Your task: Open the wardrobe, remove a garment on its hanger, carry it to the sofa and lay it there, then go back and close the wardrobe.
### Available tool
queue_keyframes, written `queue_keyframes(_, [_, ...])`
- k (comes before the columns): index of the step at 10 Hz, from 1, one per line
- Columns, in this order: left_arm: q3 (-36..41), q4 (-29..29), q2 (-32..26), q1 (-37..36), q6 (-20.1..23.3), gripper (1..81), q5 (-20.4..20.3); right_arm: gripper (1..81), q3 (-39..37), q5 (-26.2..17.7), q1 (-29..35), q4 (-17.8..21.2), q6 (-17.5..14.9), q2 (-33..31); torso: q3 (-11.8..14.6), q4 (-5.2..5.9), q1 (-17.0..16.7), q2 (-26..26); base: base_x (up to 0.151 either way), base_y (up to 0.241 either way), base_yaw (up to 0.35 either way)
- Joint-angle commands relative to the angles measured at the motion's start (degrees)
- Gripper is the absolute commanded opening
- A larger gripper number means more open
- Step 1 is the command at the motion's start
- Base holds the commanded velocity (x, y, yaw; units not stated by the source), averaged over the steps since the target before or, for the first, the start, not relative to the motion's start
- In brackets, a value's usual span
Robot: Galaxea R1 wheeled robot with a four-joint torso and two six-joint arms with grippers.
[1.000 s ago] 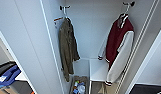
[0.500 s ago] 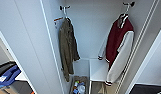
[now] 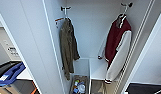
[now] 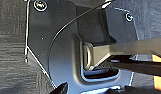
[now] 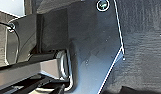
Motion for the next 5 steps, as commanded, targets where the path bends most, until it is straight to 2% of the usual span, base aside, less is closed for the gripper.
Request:
queue_keyframes(1, [0.1, 0.4, -0.3, -0.9, 0.4, 81.1, 2.9, 81.1, -0.1, -3.6, 1.5, -0.6, -0.1, -0.2, 0.0, 0.00, 0.0, 0.0, -0.077, 0.000, 0.000])
queue_keyframes(3, [0.1, 0.5, -0.2, -0.9, 0.4, 81.1, 3.0, 81.1, -0.1, -3.8, 3.1, -3.6, 0.0, 0.4, 0.0, 0.00, 0.0, 0.0, -0.074, 0.000, 0.000])
queue_keyframes(4, [0.1, 0.5, -0.2, -0.9, 0.4, 81.1, 3.0, 81.1, -0.1, -5.4, 4.7, -8.9, -0.1, 0.9, 0.0, 0.00, 0.0, 0.0, 0.000, 0.000, 0.000])
queue_keyframes(5, [0.1, 0.5, -0.2, -1.0, 0.4, 81.1, 2.9, 81.1, 0.0, -8.4, 6.7, -15.9, 0.0, 1.6, 0.0, 0.00, -0.1, -0.1, 0.000, 0.000, 0.000])
